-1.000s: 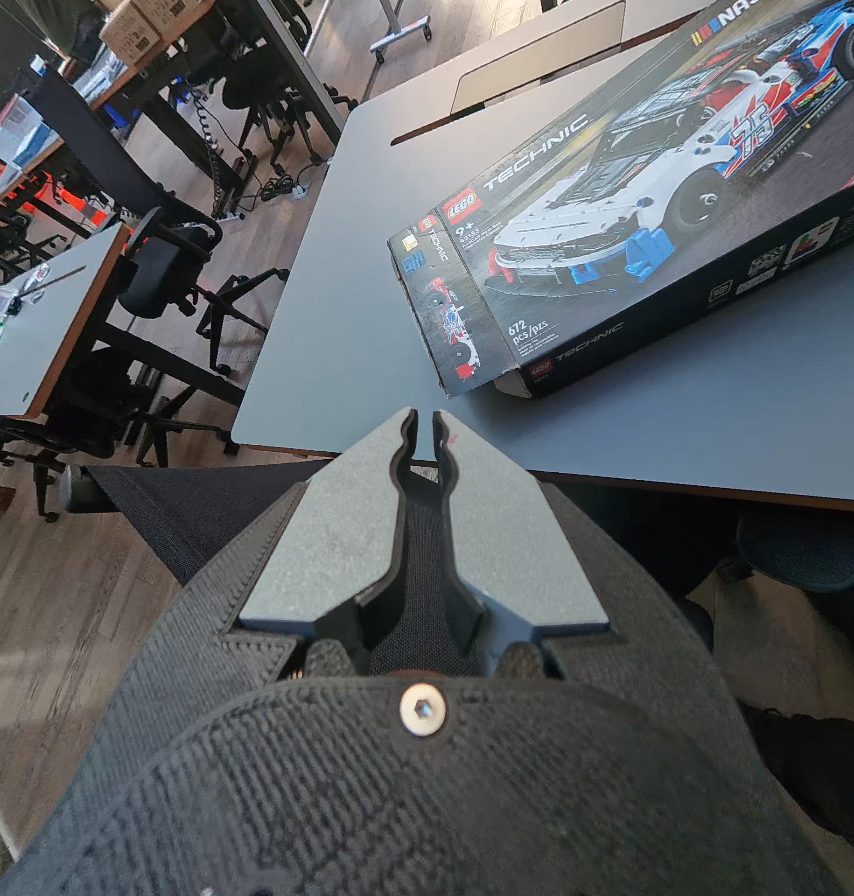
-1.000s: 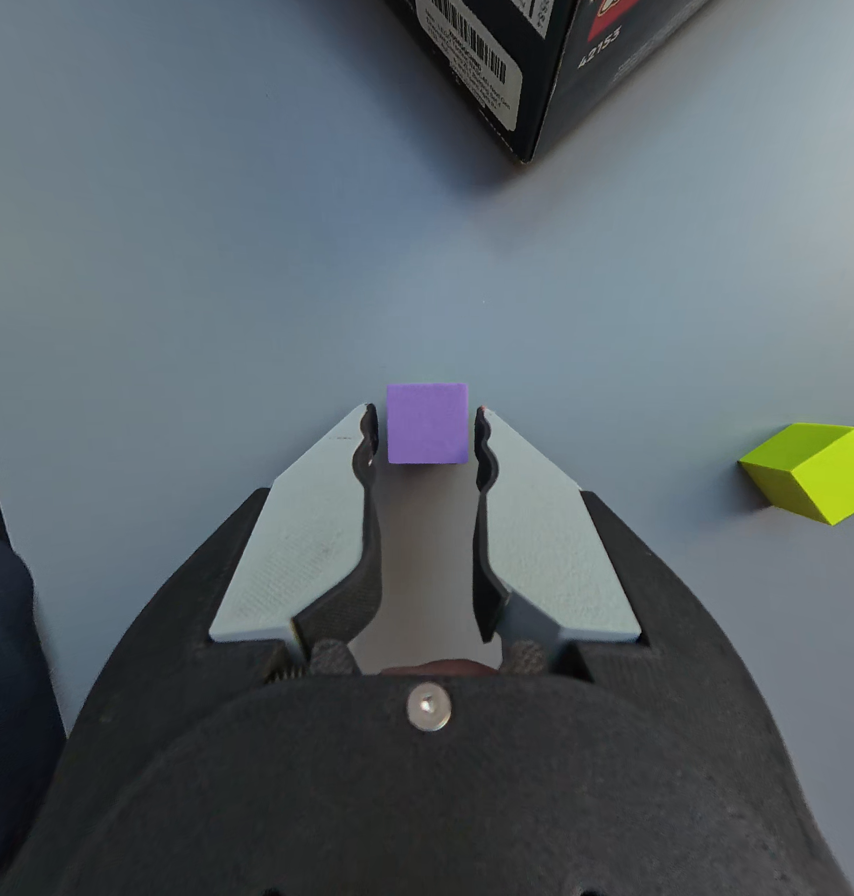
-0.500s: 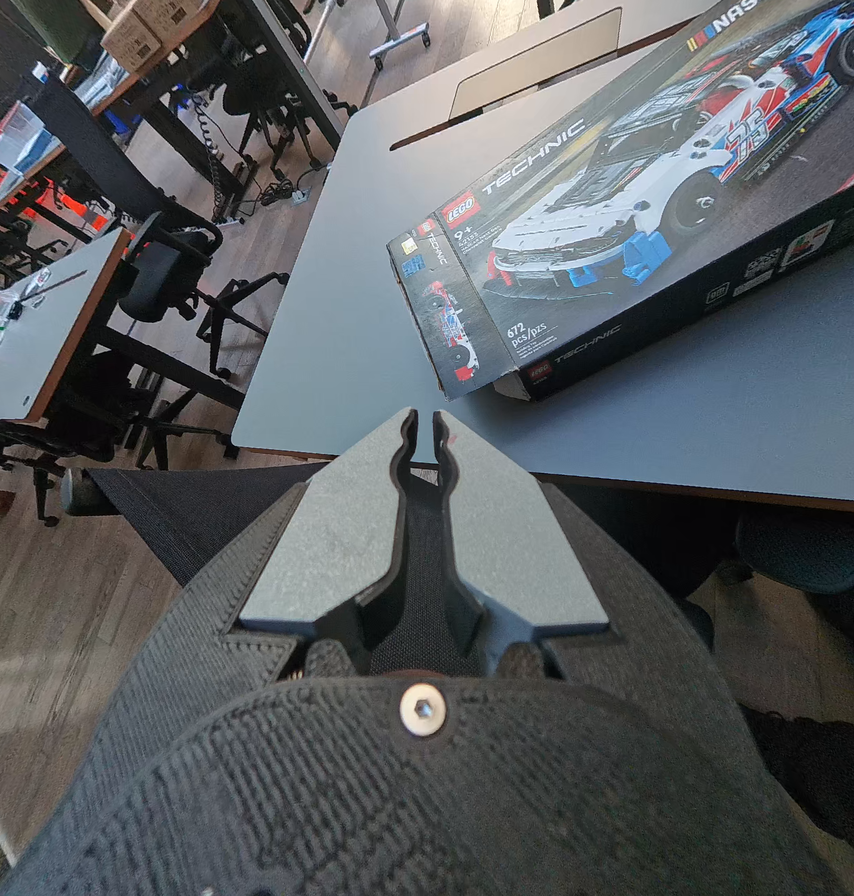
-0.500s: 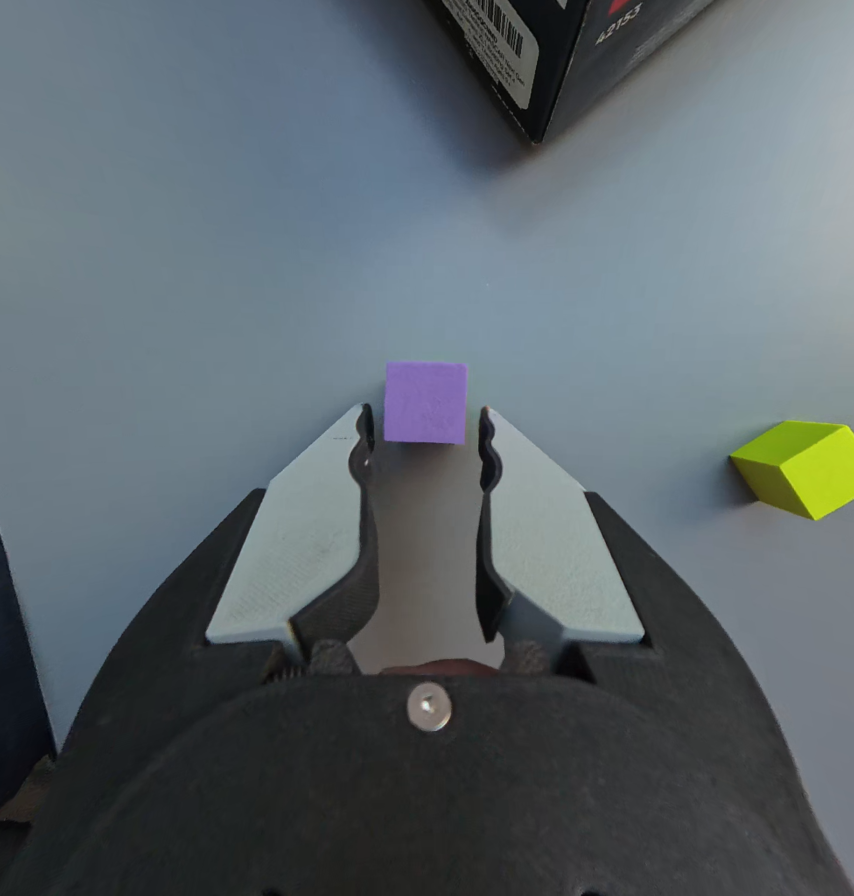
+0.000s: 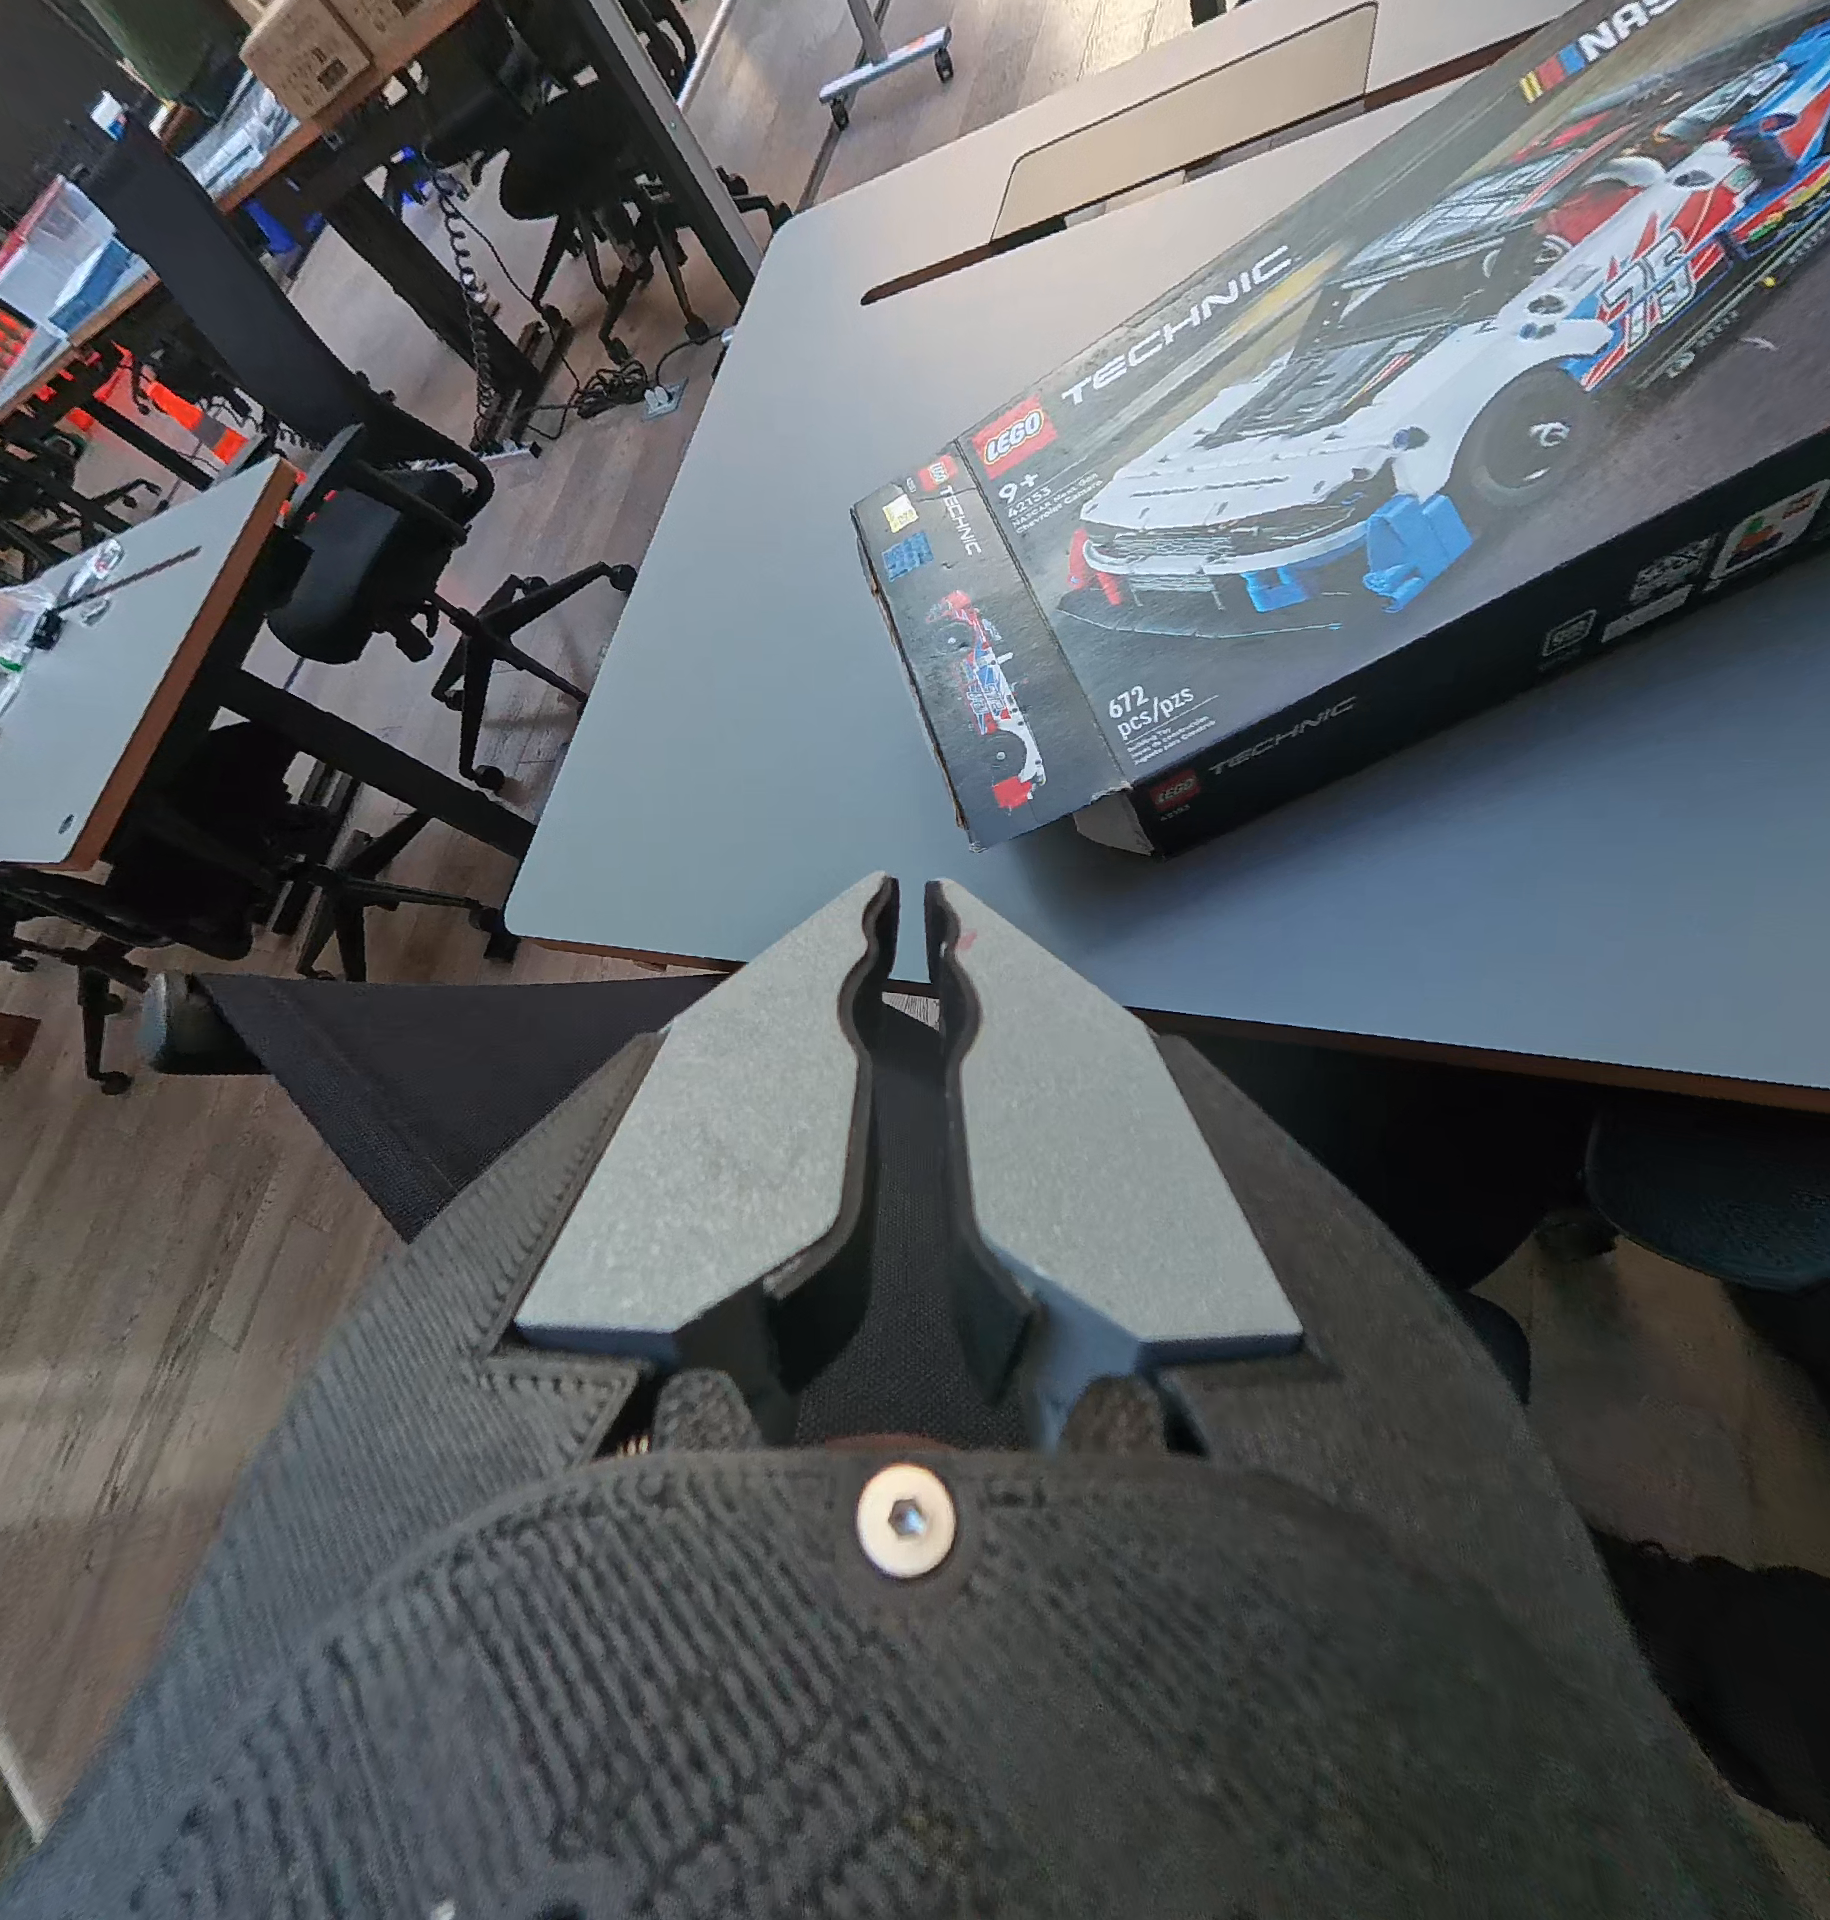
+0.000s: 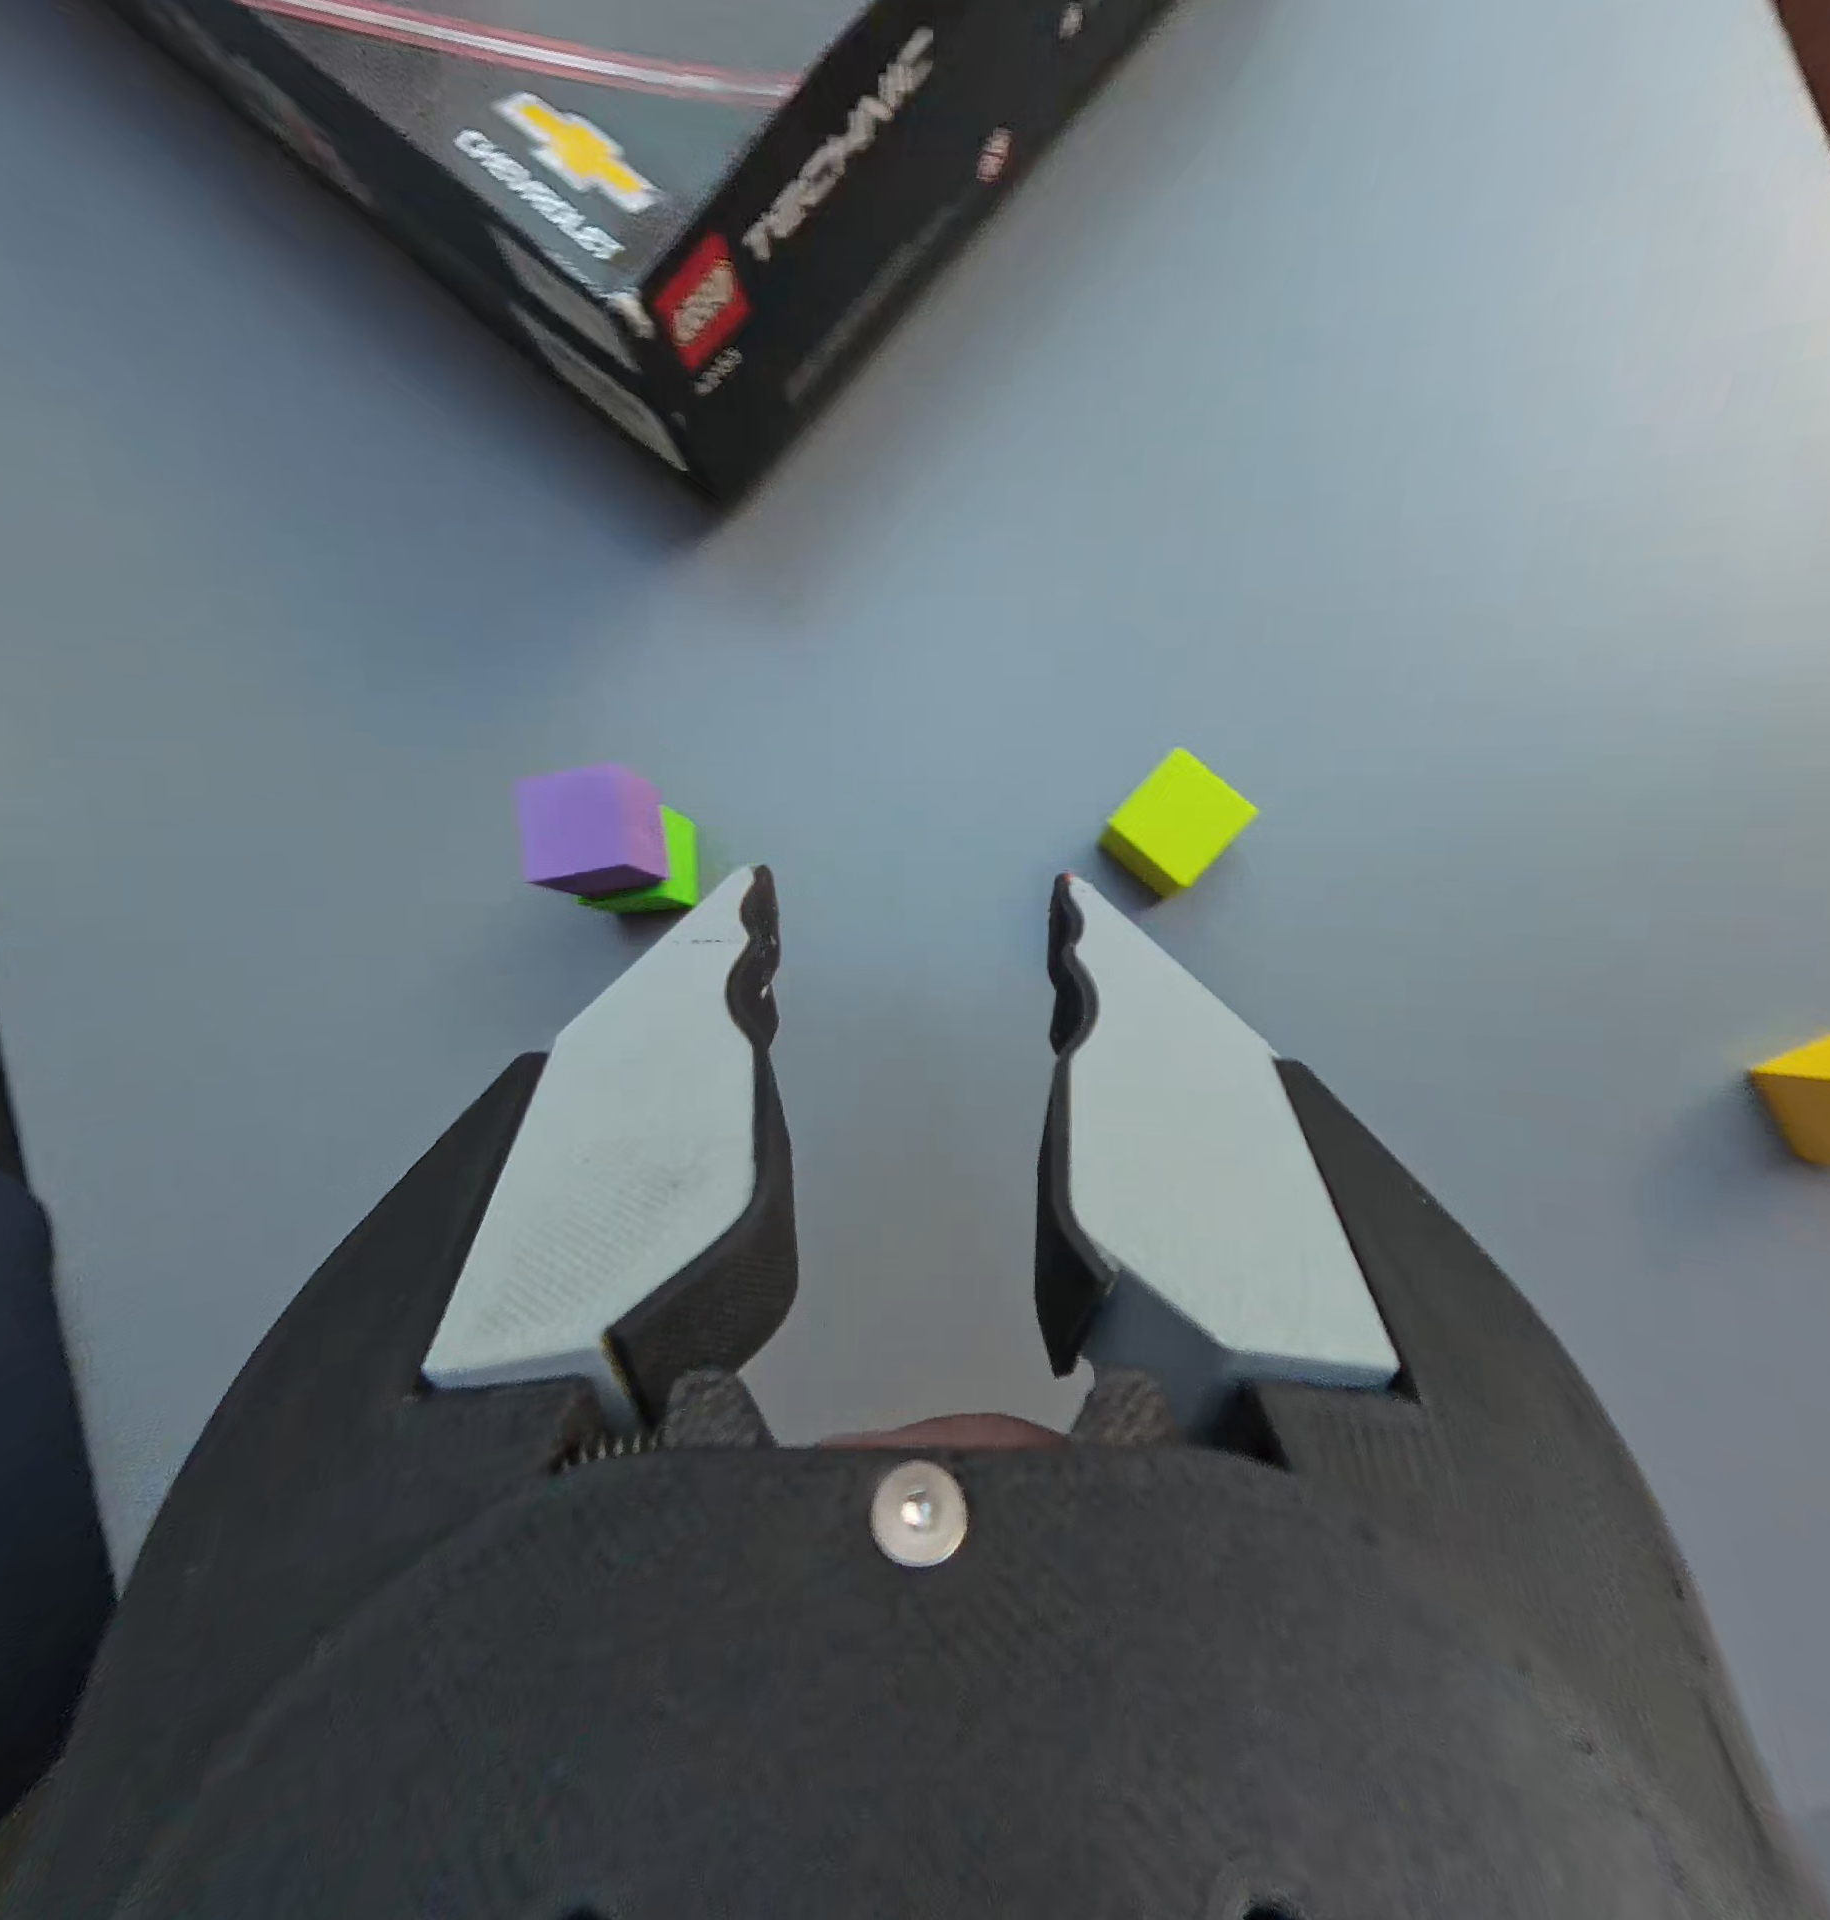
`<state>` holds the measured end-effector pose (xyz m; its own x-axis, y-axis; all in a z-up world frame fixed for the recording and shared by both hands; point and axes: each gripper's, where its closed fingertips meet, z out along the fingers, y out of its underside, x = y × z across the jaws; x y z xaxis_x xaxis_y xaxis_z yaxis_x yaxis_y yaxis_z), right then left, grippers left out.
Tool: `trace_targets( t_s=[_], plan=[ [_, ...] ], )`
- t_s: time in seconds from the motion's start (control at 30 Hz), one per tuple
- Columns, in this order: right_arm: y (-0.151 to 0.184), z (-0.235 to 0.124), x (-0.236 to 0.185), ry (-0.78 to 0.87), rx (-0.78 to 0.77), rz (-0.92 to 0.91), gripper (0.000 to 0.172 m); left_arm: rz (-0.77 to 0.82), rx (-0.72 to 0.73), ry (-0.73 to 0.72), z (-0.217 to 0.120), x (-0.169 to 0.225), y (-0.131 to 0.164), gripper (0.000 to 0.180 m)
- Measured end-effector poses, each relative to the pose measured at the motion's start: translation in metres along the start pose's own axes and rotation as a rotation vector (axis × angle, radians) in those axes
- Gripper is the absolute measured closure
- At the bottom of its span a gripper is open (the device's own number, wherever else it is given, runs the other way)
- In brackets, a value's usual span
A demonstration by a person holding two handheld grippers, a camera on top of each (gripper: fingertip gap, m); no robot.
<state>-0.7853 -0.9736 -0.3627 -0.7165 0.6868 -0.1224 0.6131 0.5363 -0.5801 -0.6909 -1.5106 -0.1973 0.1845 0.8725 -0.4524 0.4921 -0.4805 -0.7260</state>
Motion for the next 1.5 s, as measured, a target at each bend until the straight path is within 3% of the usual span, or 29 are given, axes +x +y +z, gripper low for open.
trace_targets(
  t_s=[0.17,0.4,0.77,0.97,1.37,1.5],
  plan=[
    [0.015,0.004,0.059,0.086,-0.043,0.078,0.121,0.002,-0.016,-0.015,0.001,-0.002,0.003,0.177],
    [0.023,0.021,0.082,0.092,-0.116,0.025,0.119,0.006,-0.049,-0.024,0.004,-0.003,0.008,0.177],
    [0.019,0.047,0.081,0.028,-0.242,-0.171,0.119,0.012,-0.085,-0.036,0.007,-0.004,0.013,0.177],
    [0.029,0.060,0.081,-0.003,-0.327,-0.194,0.152,0.026,-0.093,-0.037,0.007,-0.003,0.015,0.178],
    [0.029,0.027,0.057,-0.007,-0.198,-0.064,0.153,0.009,-0.073,-0.035,0.006,-0.004,0.012,0.179],
    [0.014,0.015,0.033,-0.055,-0.133,-0.034,0.153,0.032,-0.073,-0.030,0.006,-0.001,0.012,0.179]
  ],
)
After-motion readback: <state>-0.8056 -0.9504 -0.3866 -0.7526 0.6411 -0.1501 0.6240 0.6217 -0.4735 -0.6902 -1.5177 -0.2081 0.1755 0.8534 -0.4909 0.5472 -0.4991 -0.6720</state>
